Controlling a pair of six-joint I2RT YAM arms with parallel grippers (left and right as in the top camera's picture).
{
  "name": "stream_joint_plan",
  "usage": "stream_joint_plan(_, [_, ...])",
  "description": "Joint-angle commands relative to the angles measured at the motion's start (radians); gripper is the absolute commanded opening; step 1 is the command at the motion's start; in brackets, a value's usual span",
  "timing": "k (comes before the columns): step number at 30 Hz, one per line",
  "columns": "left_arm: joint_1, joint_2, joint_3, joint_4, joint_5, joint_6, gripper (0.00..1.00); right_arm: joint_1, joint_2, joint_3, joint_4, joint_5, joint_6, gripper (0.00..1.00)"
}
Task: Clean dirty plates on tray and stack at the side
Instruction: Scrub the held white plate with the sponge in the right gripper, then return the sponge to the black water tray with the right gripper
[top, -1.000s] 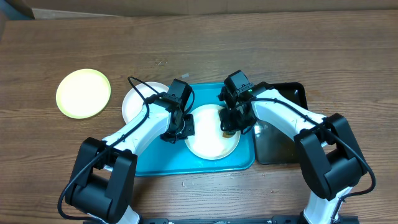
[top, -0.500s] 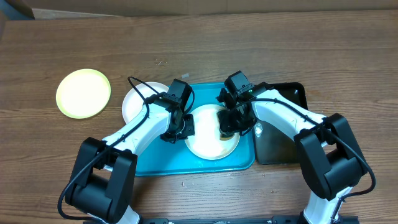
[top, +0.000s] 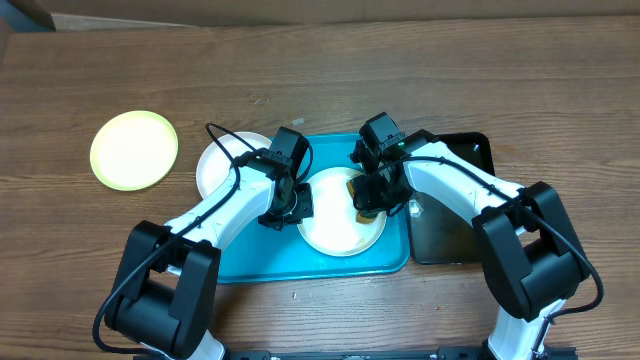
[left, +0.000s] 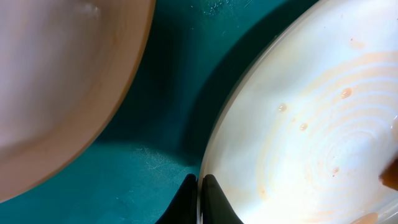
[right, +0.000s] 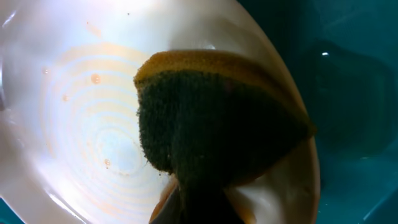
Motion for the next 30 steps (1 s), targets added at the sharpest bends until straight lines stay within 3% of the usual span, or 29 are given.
stream_joint_plan(1, [-0.006, 0.007, 0.012, -0.001, 0.004, 0.023, 0.04, 0.013, 0.005, 0.006, 0.008, -0.131, 0.002, 0.05])
stream_joint_plan(6, [-0.006, 0.007, 0.012, -0.002, 0.003, 0.023, 0.04, 0.022, 0.006, 0.006, 0.038, -0.337, 0.002, 0.05])
stream_joint_plan(17, [-0.006, 0.007, 0.012, -0.005, 0.003, 0.041, 0.04, -0.142, -0.047, 0.126, -0.143, -0.346, -0.089, 0.04])
stream_joint_plan(30, [-0.006, 0.007, 0.012, -0.002, 0.003, 0.041, 0.04, -0.400, -0.094, 0.176, -0.339, -0.008, -0.092, 0.04])
